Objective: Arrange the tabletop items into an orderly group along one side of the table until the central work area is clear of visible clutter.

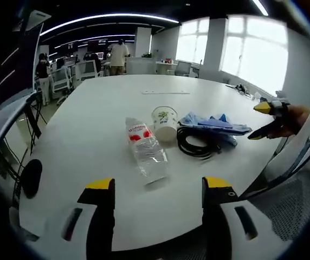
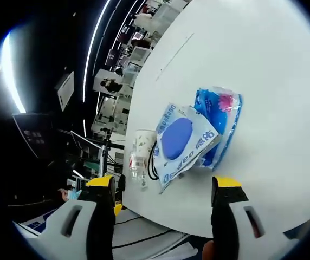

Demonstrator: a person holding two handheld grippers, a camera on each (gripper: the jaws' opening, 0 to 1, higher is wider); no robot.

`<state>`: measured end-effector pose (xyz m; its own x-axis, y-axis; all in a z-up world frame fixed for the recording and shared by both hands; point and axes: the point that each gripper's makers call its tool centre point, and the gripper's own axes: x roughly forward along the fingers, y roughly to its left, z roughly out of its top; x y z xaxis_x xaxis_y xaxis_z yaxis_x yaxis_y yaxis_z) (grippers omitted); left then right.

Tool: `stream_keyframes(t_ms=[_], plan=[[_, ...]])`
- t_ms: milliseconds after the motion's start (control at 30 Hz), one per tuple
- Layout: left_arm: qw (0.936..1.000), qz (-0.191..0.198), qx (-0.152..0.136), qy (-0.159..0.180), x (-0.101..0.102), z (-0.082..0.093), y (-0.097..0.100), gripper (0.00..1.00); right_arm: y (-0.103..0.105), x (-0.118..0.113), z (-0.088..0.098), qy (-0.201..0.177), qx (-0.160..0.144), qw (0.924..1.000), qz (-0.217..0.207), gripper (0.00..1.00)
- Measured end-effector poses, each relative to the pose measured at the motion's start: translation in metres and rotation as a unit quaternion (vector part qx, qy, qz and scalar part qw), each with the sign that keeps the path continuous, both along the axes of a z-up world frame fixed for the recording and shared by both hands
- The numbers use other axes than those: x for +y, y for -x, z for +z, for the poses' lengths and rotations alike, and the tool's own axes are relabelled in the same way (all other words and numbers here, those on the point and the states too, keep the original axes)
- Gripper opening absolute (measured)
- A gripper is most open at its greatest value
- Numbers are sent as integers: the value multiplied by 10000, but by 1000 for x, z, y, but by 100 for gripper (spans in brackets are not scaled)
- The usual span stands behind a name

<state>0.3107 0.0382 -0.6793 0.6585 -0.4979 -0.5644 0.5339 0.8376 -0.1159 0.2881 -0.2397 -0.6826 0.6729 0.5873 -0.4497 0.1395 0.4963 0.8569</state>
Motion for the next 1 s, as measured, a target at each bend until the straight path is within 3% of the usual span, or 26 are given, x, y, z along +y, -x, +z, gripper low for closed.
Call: stream_keyframes(t_ms=[200,600,800,900,1000], plan=[[10000,52,-40,44,2,2,-2,65,-4,5,-2,25,12,10000,12,71],[10000,64,-52,51,2,3,-2,62,-26,6,-10,-258,235,9982,-496,61],[10000,57,-17,31,3,1,-1,62,-26,8,-20,-457,468,9953,-713,43],[10000,47,-1,14,3,0,-1,61,-27,8,-22,-566,469,9940,-814,31],[10000,35,20,-7,3,-2,-1,61,-28,7,-25,-492,471,9942,-837,12]])
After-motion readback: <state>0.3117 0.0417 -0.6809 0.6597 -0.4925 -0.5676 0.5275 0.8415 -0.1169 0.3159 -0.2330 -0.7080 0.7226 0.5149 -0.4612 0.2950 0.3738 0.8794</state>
